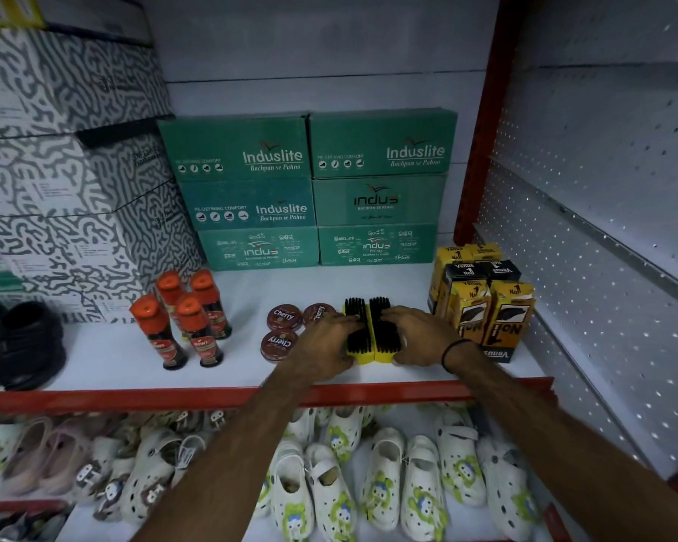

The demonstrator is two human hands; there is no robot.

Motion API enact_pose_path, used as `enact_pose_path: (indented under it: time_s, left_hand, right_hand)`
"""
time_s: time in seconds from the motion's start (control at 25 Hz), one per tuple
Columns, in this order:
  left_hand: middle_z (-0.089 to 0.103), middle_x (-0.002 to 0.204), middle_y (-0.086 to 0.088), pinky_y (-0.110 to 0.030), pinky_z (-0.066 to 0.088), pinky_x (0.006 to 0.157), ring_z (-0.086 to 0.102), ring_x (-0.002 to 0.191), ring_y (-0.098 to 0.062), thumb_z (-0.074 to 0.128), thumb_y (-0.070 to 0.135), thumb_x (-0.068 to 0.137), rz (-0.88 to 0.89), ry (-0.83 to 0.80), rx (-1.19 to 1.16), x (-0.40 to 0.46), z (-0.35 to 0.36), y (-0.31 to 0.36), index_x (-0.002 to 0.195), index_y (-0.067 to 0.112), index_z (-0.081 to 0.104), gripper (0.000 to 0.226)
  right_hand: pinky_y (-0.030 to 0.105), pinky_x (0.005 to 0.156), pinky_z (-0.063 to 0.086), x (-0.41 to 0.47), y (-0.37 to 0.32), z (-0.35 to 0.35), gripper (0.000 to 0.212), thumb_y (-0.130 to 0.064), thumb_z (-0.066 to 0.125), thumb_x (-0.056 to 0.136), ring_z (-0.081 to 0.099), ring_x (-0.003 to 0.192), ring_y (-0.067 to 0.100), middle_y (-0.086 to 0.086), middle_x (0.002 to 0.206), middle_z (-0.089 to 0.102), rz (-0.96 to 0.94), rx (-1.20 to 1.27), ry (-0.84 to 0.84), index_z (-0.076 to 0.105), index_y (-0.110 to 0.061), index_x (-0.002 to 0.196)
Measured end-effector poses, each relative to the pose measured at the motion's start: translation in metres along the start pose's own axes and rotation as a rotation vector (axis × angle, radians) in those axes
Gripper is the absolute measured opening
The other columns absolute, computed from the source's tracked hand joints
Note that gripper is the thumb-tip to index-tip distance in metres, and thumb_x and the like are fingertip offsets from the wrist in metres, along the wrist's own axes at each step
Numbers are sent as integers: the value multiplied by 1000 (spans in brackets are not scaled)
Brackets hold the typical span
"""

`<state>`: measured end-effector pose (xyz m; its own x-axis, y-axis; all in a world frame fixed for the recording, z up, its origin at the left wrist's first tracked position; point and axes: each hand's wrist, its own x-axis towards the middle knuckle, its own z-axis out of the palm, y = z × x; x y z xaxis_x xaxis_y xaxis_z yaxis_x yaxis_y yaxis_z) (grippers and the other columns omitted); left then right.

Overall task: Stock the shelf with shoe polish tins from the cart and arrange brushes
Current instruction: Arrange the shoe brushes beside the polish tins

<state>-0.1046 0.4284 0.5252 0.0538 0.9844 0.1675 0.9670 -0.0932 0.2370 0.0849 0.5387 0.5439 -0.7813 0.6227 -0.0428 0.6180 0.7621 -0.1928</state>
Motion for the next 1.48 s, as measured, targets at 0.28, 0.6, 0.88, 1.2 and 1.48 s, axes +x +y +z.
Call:
enact_pose_path:
  time_s: [0.28,0.6,0.88,1.2,1.48]
  left_hand:
    - [72,132,-7,-40,56,97,64,122,-31,76,13,73,5,10,-21,1,1,0,128,14,68,56]
    - [67,142,-7,-46,57,101,60,131,-31,75,14,77,-36,-3,22,-3,0,1,139,16,62,64]
    - [66,143,-5,-47,58,101,60,131,-30,76,15,78,-29,4,51,-3,0,3,139,16,61,63]
    - [62,149,-5,-48,57,101,57,135,-30,72,15,80,-41,-4,85,-2,2,3,145,17,56,67]
    - [66,143,-10,-45,57,104,61,130,-30,74,11,80,-35,21,3,-3,3,3,142,11,59,64]
  right_hand:
    - [44,109,47,5,1,1,86,-31,82,73,46,140,28,6,156,44,13,-32,-1,43,-17,148]
    - [38,115,39,7,3,7,94,-39,79,77,36,147,23,1,163,33,13,-73,-12,31,-19,155]
    - [41,114,42,6,3,6,92,-36,81,76,41,145,25,3,161,38,-4,-55,7,35,-18,154]
    - [41,114,41,8,4,7,89,-33,80,78,40,145,25,2,162,36,-6,-51,3,35,-18,154]
    - [43,111,45,8,4,7,87,-32,80,75,45,141,27,2,158,43,-5,-36,12,40,-20,151]
